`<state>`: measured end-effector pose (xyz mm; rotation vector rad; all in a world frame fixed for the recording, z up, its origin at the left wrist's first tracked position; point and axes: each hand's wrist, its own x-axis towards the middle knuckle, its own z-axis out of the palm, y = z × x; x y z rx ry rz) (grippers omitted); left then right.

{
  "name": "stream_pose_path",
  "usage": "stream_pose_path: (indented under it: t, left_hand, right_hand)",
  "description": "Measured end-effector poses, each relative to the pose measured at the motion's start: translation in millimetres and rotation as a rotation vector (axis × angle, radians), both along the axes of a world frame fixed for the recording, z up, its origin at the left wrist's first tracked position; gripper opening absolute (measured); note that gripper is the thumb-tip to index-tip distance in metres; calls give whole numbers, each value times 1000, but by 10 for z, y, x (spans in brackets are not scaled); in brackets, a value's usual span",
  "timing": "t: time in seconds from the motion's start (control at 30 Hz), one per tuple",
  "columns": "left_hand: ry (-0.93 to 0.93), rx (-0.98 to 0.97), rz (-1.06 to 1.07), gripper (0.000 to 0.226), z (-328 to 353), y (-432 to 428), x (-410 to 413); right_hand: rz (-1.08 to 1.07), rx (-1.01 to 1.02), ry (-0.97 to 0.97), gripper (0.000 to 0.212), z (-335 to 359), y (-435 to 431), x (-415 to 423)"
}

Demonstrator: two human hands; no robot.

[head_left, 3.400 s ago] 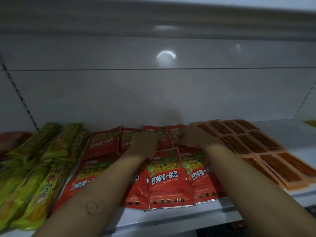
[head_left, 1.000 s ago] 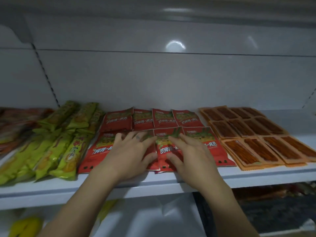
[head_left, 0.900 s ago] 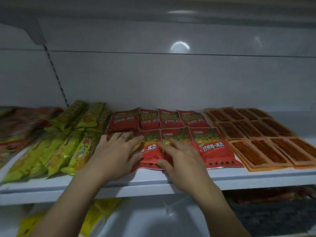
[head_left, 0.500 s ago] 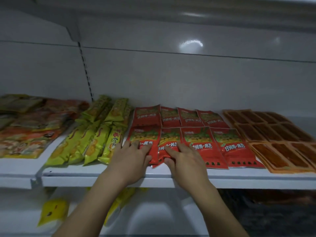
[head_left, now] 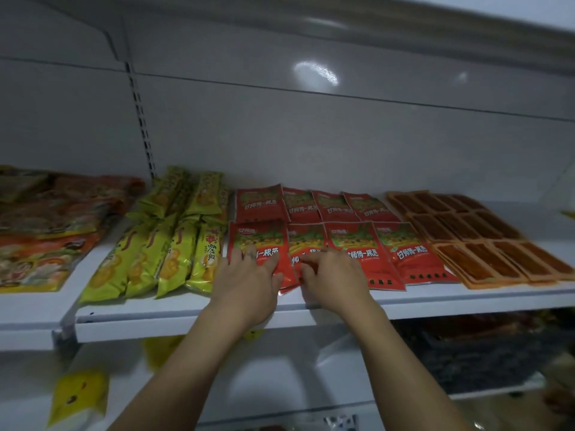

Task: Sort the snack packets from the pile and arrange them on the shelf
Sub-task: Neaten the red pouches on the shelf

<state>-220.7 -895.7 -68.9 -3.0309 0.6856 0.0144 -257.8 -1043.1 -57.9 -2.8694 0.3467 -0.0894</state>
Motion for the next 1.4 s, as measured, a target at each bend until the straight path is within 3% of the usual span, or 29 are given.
stream_pose_path:
  t: [0.2,0.3,0.63,1.03,1.4]
  left_hand:
    - [-6,59,-36,54,55,0,32]
    - [-1,62,-41,53,63,5,33]
    - [-1,22,-43,62,94,13,47]
    - [-59,-41,-31,52,157,-9,45]
    - [-164,-136,-94,52,330,-638,-381]
  right_hand:
    - [113,-134,163,45,41,-7,94]
    - [90,-140,82,44,77,-28,86]
    - [79,-77,90,47,-52,51,20]
    - [60,28,-41,53,39,3,-74]
    - [1,35,-117,69,193,-844,-506]
